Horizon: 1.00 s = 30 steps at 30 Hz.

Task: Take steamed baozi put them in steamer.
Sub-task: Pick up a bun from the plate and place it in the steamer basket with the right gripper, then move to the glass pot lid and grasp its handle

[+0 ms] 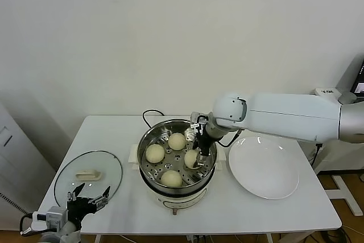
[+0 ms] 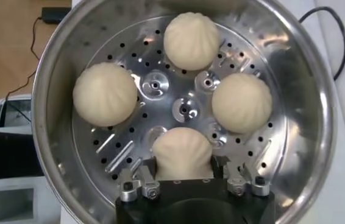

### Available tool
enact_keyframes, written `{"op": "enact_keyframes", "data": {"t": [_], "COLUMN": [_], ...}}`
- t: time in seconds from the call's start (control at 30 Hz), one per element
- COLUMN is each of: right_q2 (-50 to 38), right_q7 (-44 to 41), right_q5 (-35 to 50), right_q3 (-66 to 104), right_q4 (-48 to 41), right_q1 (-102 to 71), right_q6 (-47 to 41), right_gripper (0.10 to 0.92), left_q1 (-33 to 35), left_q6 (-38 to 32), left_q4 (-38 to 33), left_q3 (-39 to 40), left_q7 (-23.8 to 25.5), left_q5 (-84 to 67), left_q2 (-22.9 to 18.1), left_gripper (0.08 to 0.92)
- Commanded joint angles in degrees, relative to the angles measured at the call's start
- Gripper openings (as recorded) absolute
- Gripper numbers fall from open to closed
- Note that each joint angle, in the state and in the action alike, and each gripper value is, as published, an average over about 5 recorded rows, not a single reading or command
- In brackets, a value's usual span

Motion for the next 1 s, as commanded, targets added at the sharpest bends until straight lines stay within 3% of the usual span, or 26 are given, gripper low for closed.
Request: {"op": "enact_keyframes", "data": {"t": [0.03, 0.3, 0.63, 1.0], "right_q2": [-1.5, -11.6, -26.9, -24.6], "right_q7": [-0.5, -3.7, 14.9, 34.4], "right_q5": [0.3, 4.7, 8.3, 3.8], "right_q3": [2.6, 13.6, 35.6, 77.0], "right_q4": [-0.1, -2.8, -3.6, -1.7], "right_q1": [0.5, 1.7, -18.2, -61.1], "right_q6": [-0.4, 2.5, 16.6, 30.2], "right_gripper": [0.771, 0.822, 0.823, 0.823], "left_q1": [0.1, -0.2, -2.2, -2.4], "left_q6": [0.0, 0.0, -0.1, -0.6], "left_q4": [-0.3, -0.6, -0.1, -0.2], "left_q3": [-0.1, -0.5, -0.7, -1.1], "left_q7": [0.0, 0.0, -0.4, -0.7], "left_q5": [0.0, -0.2, -0.6, -0.3], "left_q2": [-0.1, 0.1, -0.1, -0.7], "left_gripper": [0.823, 0.823, 0.823, 0.823]}}
